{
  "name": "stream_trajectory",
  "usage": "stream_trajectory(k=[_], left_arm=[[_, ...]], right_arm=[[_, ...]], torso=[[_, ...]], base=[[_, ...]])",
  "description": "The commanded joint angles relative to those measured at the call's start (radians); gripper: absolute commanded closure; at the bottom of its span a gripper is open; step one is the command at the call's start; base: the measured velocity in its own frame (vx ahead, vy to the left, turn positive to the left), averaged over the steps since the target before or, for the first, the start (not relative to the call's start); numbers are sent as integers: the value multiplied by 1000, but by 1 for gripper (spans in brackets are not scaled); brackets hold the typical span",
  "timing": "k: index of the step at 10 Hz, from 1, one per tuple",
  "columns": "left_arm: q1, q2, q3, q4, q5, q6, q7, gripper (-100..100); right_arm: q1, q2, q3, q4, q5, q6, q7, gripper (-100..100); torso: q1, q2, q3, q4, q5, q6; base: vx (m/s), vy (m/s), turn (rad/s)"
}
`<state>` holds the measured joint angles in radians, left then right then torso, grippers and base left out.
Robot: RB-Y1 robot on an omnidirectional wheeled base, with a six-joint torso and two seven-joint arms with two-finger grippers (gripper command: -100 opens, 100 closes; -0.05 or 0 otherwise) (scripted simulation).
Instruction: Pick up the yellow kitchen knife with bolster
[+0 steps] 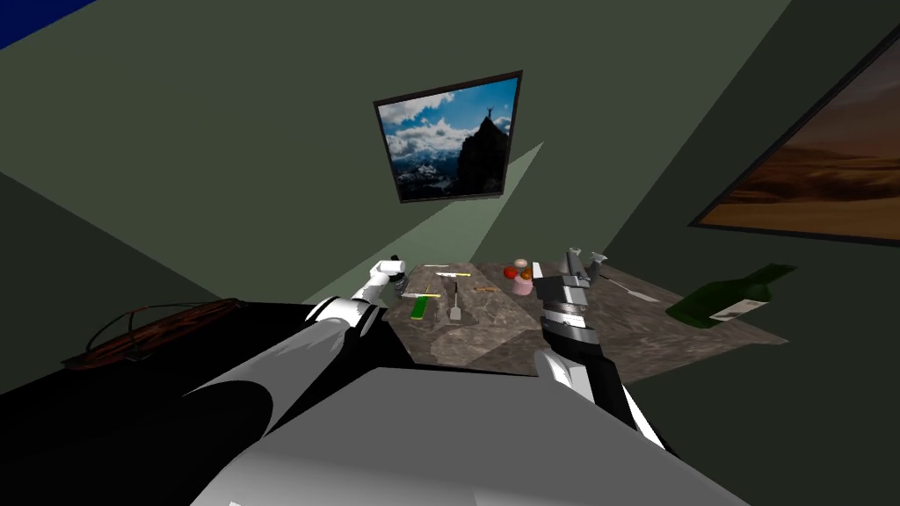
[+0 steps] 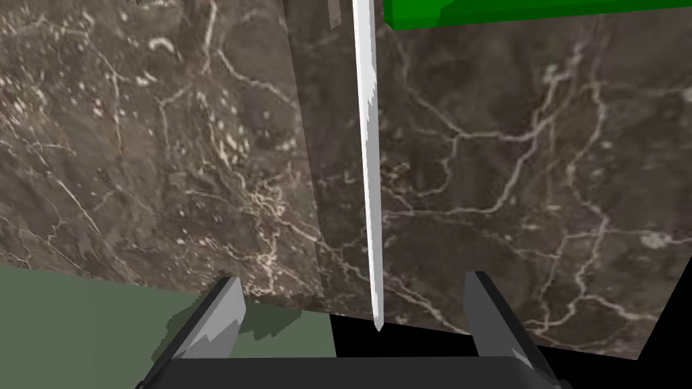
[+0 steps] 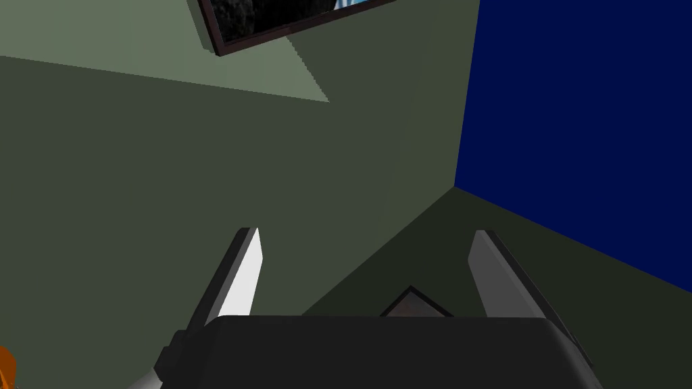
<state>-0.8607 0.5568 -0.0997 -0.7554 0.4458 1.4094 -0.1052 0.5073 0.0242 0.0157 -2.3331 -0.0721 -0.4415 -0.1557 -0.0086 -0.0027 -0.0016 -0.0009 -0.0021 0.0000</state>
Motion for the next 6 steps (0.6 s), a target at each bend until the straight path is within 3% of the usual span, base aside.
stream_trajectory(k=[1, 6], left_arm=[[10, 4, -4, -12, 5, 48, 13, -100], [19, 6, -16, 3, 15, 142, 39, -100]], right_arm=[[0, 0, 0, 0, 0, 0, 0, 0], [0, 0, 0, 0, 0, 0, 0, 0]], torso=[[0, 0, 0, 0, 0, 0], [2, 1, 0, 0, 0, 0]], base=[[42, -112, -55], [35, -105, -54]])
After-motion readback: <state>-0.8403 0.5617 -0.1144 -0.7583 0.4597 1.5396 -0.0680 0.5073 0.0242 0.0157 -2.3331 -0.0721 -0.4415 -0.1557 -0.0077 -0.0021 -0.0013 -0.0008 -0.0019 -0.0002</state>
